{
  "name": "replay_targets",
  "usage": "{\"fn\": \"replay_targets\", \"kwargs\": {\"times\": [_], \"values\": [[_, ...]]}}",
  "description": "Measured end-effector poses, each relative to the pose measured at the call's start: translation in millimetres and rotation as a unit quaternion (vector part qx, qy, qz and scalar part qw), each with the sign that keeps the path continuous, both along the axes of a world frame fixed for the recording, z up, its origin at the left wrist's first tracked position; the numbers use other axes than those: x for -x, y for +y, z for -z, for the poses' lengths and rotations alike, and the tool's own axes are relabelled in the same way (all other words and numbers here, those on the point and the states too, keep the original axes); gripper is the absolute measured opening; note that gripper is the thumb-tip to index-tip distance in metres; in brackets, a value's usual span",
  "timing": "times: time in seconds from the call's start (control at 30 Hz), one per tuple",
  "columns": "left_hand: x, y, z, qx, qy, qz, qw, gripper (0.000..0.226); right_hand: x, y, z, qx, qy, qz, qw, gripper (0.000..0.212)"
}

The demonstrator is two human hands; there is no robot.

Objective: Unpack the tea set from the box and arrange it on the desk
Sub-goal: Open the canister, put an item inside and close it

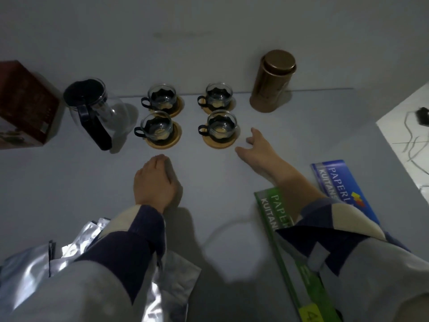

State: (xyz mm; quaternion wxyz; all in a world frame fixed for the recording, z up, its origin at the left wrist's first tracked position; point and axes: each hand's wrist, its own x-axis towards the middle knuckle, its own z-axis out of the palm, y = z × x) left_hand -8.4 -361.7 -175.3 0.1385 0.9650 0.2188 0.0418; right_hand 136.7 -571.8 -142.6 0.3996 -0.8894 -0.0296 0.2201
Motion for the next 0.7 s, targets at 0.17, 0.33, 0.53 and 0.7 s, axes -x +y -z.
{"fn": "replay_targets", "kwargs": {"times": [0.17,0.33,0.53,0.7], "values": [[-38,-29,-44,-0.01,-0.147,0.035,0.988,0.024,-37,-24,-58,0.062,-0.081,0.007,0.995,0.051],[-114,-70,-82,0.095,-0.232,0.101,0.963,0.027,-93,-28,-108,0.145,-0.252,0.024,0.957,0.043],[-180,-113,-79,0.241,-0.129,0.122,0.954,0.051,-140,-18,-105,0.315,-0.235,-0.017,0.919,0.056],[-205,-139,-72,0.304,-0.109,0.102,0.941,0.051,-160,-9,-92,0.333,-0.247,-0.043,0.909,0.054]]}}
